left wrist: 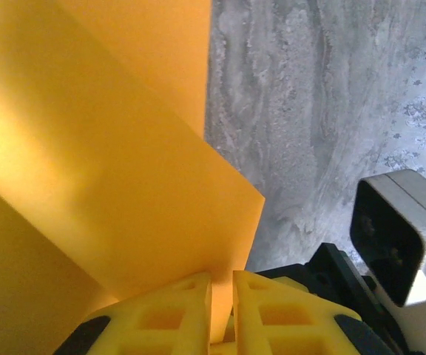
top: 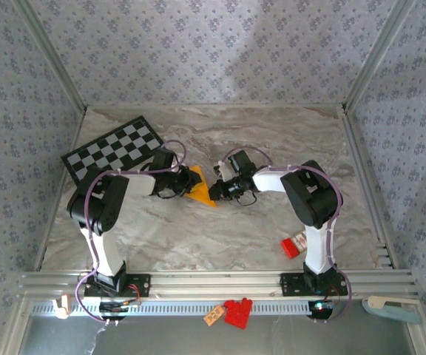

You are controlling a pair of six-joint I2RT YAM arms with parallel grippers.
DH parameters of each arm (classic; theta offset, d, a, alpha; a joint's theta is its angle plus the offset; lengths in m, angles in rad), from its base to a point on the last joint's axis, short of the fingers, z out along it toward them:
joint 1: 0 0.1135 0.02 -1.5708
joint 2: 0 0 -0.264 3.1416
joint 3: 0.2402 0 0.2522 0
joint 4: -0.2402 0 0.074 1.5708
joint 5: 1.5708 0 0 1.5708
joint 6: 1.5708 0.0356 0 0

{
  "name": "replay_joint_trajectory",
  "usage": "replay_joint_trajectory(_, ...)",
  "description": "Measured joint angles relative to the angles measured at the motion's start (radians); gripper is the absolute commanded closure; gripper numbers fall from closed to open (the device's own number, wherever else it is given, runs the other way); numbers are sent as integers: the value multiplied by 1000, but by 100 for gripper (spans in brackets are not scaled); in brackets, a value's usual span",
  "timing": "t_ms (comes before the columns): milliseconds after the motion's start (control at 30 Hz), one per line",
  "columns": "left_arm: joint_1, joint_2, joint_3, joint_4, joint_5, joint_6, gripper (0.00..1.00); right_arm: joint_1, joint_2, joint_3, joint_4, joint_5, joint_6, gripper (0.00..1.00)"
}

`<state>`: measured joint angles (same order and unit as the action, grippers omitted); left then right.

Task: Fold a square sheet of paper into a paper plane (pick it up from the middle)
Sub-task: Fourth fold the wing at the center of the table.

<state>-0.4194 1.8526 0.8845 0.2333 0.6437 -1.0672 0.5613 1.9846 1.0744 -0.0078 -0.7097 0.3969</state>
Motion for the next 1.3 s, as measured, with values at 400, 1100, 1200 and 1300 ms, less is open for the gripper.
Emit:
replay_joint_trajectory(400, 0, 9, 3, -1, 0, 1, 83, -6, 11, 11, -13, -15, 7, 85)
replay_joint_trajectory(1100, -3, 16, 25, -19, 30, 31, 81, -12, 23, 28, -31, -40, 18, 86)
replay_joint_trajectory(1200, -3, 15, 27, -23, 33, 31, 80, -15, 26, 28, -31, -43, 18, 87)
replay_joint_trajectory(1300, -2, 6, 27, -24, 28, 30, 78, -16, 28, 29, -31, -44, 18, 88)
